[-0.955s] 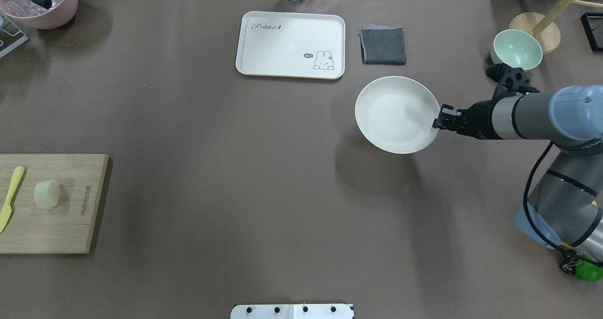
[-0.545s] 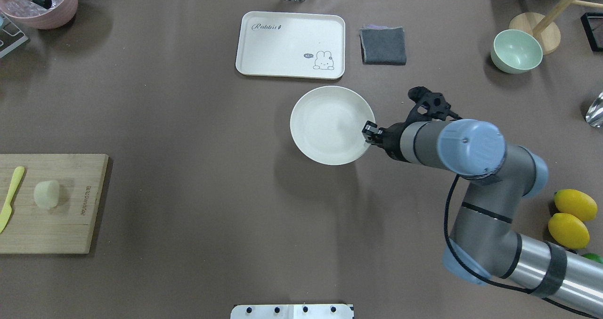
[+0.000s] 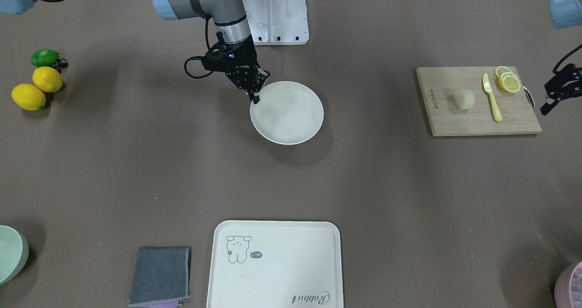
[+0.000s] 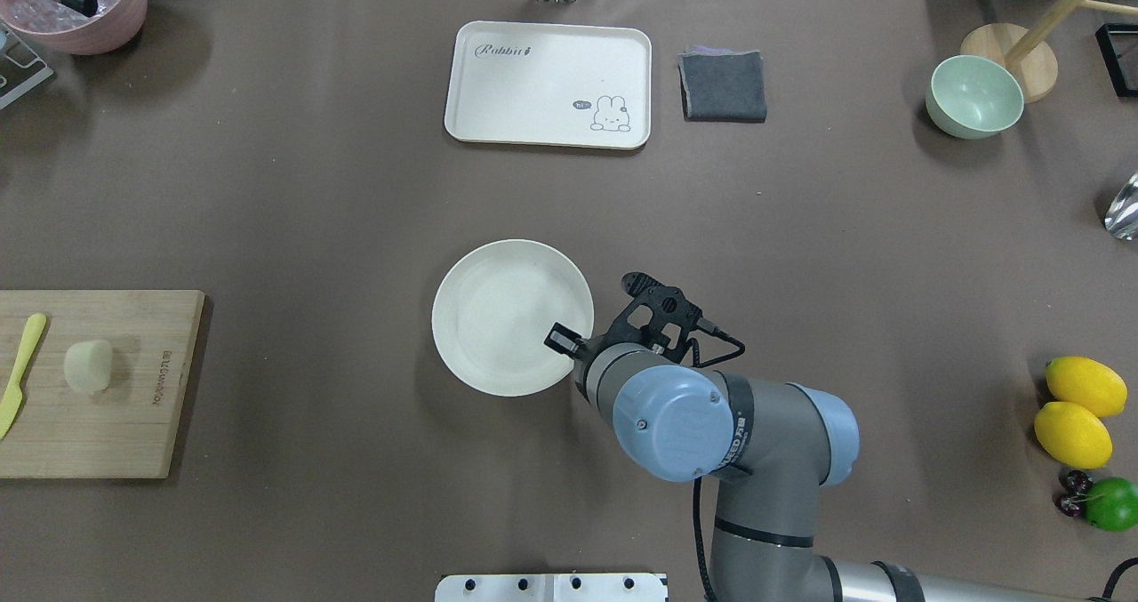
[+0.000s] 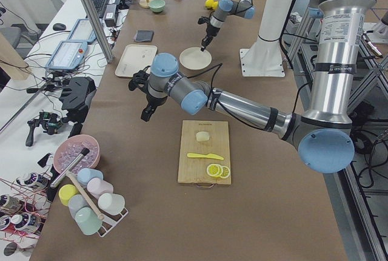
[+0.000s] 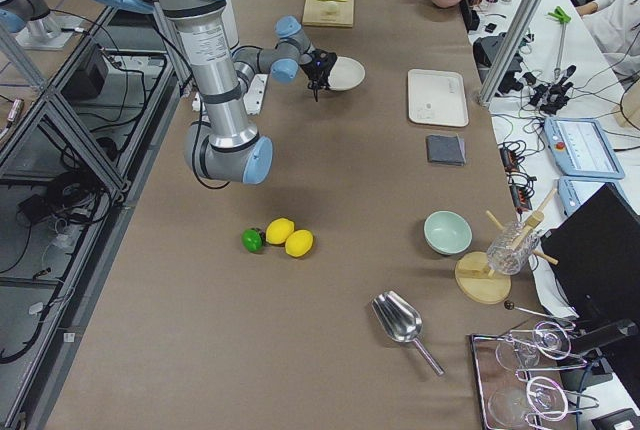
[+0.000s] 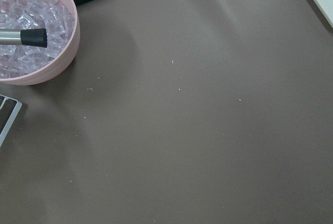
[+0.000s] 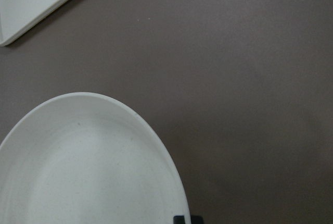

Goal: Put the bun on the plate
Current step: 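Drag the white plate with the right gripper toward the table center, then release the plate and withdraw the right arm while the left gripper reaches the bun, then grasp the pale bun on the cutting board with the left gripper, then carry the bun with the left gripper over the white plate, then open the left gripper to drop the bun and withdraw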

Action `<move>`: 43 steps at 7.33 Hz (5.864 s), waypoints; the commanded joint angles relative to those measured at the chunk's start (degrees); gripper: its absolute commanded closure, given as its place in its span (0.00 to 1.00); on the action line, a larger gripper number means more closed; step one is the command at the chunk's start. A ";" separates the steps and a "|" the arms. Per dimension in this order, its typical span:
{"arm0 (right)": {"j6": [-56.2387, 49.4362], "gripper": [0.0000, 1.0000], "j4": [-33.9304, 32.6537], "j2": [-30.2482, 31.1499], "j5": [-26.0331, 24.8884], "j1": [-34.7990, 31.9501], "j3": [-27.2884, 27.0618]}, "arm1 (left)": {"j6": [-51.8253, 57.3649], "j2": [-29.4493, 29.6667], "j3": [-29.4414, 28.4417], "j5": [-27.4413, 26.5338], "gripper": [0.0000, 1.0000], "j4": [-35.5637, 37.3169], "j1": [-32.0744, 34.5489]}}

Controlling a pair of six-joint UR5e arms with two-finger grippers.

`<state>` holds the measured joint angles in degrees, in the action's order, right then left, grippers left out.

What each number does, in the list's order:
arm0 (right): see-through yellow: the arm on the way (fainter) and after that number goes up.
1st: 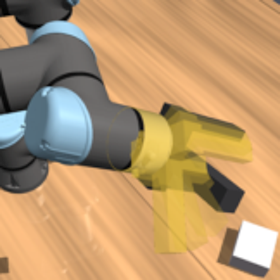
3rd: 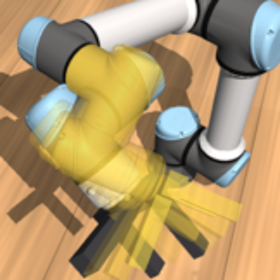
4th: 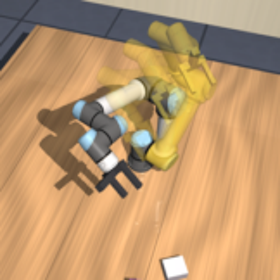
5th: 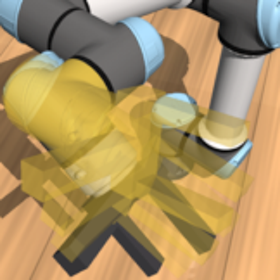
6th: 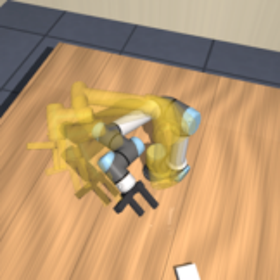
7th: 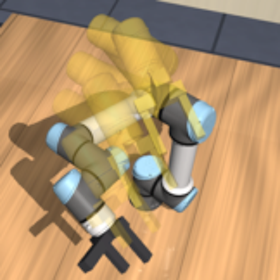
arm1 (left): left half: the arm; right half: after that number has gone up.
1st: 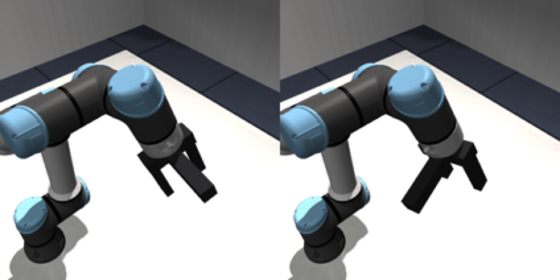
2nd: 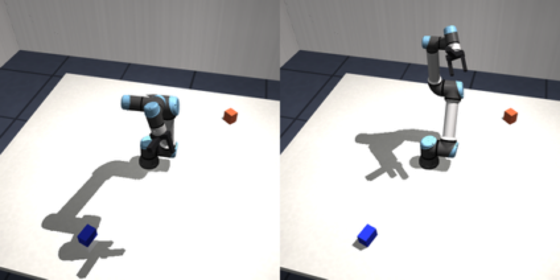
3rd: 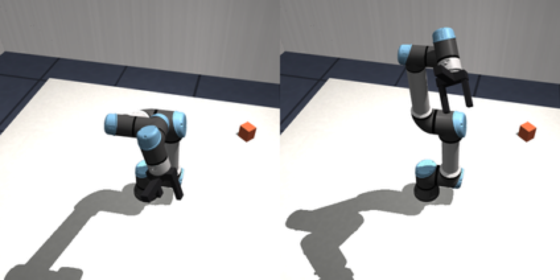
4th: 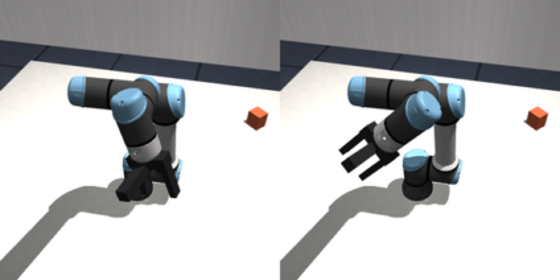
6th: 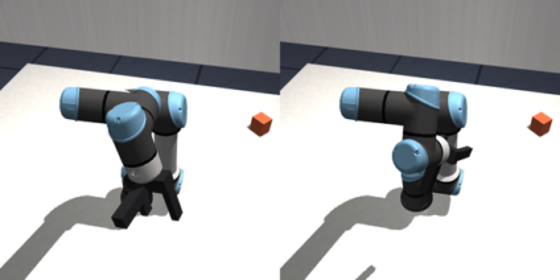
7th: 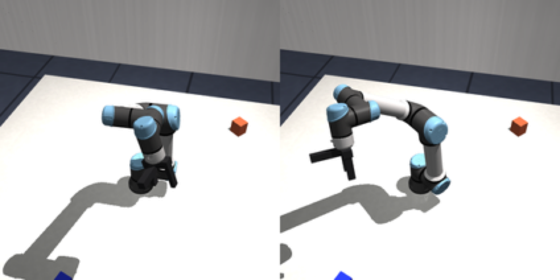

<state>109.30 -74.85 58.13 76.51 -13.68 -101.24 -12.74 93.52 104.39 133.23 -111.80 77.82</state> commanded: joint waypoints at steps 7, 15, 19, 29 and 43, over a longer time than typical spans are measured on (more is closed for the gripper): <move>-18.45 0.00 -10.28 3.55 19.14 -19.23 -8.33 | -21.45 -11.92 0.20 -0.95 0.02 -16.11 -9.39; -63.86 0.00 -11.28 20.01 47.33 -49.08 -11.26 | -44.75 -19.34 -1.98 -24.42 0.12 -28.21 -34.23; -63.86 0.00 -11.19 20.01 47.15 -49.34 -11.18 | -44.66 -20.22 -1.82 -27.41 0.72 -29.09 -38.10; -94.22 0.00 -11.54 35.89 51.71 -65.31 -9.16 | -68.02 19.39 -5.93 -30.45 0.96 -17.67 -47.12; -105.08 0.00 -11.02 43.30 57.88 -71.14 -5.38 | -60.98 23.13 8.34 -32.01 0.03 10.57 -44.46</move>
<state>4.27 -85.87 101.34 134.34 -84.81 -106.89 -79.36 117.88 107.06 97.95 -111.03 29.73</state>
